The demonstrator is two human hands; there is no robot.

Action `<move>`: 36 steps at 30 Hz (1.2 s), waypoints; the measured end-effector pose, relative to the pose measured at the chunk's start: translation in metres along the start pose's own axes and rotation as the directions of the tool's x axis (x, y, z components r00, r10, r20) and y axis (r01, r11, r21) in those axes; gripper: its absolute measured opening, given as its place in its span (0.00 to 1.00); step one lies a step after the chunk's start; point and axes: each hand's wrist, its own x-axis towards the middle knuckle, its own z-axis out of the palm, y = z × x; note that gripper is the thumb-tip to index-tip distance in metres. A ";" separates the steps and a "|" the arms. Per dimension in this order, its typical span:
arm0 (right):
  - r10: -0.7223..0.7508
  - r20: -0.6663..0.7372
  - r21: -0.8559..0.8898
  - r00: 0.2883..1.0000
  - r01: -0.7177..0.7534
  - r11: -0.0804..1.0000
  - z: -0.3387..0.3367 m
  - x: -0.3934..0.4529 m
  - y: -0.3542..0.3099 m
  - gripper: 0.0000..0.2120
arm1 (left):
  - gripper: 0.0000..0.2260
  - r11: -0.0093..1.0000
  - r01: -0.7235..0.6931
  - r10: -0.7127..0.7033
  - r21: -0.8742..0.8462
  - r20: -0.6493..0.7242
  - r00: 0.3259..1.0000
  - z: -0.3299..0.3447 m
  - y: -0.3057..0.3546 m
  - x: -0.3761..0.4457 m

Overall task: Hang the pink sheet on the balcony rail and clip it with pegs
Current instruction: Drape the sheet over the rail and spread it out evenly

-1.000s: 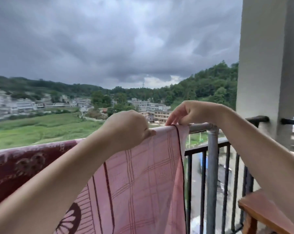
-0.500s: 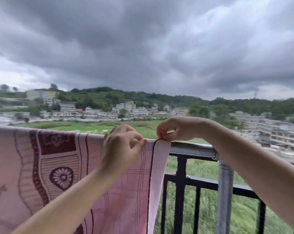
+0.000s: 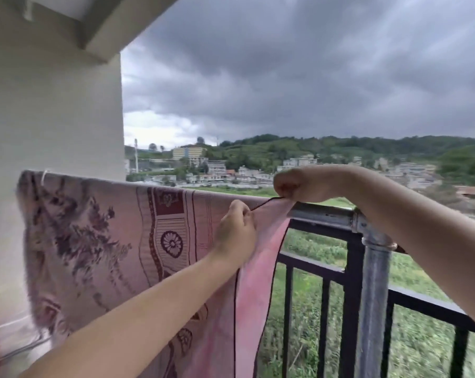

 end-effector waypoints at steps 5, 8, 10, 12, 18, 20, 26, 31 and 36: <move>-0.195 -0.038 -0.029 0.980 0.194 0.981 0.000 -0.013 0.011 0.07 | 0.12 0.999 0.041 -0.037 0.027 -0.131 0.991 0.014 0.034 -0.016; -0.338 -0.085 0.010 0.937 0.340 0.940 -0.007 -0.038 0.030 0.12 | 0.15 0.995 0.012 0.013 0.103 -0.236 0.972 0.026 0.062 -0.030; -0.372 -0.136 0.069 0.918 0.383 0.921 -0.015 -0.054 0.042 0.14 | 0.13 0.987 -0.026 0.069 0.159 -0.270 0.961 0.033 0.081 -0.041; -0.416 -0.210 0.111 0.885 0.444 0.889 -0.023 -0.072 0.051 0.11 | 0.11 0.978 -0.043 0.104 0.203 -0.304 0.947 0.040 0.101 -0.051; -0.550 -0.437 -0.039 0.712 0.596 0.802 0.011 -0.109 0.062 0.02 | 0.09 0.951 -0.104 0.183 0.291 -0.257 0.949 0.048 0.107 -0.092; -0.554 -0.551 -0.047 0.623 0.640 0.767 0.029 -0.110 0.070 0.05 | 0.11 0.939 -0.052 0.126 0.339 -0.199 0.972 0.052 0.103 -0.101; -0.391 -0.638 0.221 0.663 0.645 0.732 0.036 -0.093 0.088 0.07 | 0.04 0.872 -0.039 0.211 0.488 -0.302 0.930 0.063 0.108 -0.101; -0.426 -0.656 0.125 0.623 0.646 0.753 0.038 -0.079 0.095 0.08 | 0.02 0.775 -0.035 0.310 0.631 -0.333 0.891 0.062 0.117 -0.095; -0.450 -0.607 -0.077 0.655 0.514 0.854 0.056 -0.078 0.111 0.08 | 0.03 0.742 -0.008 0.302 0.671 -0.323 0.897 0.071 0.115 -0.093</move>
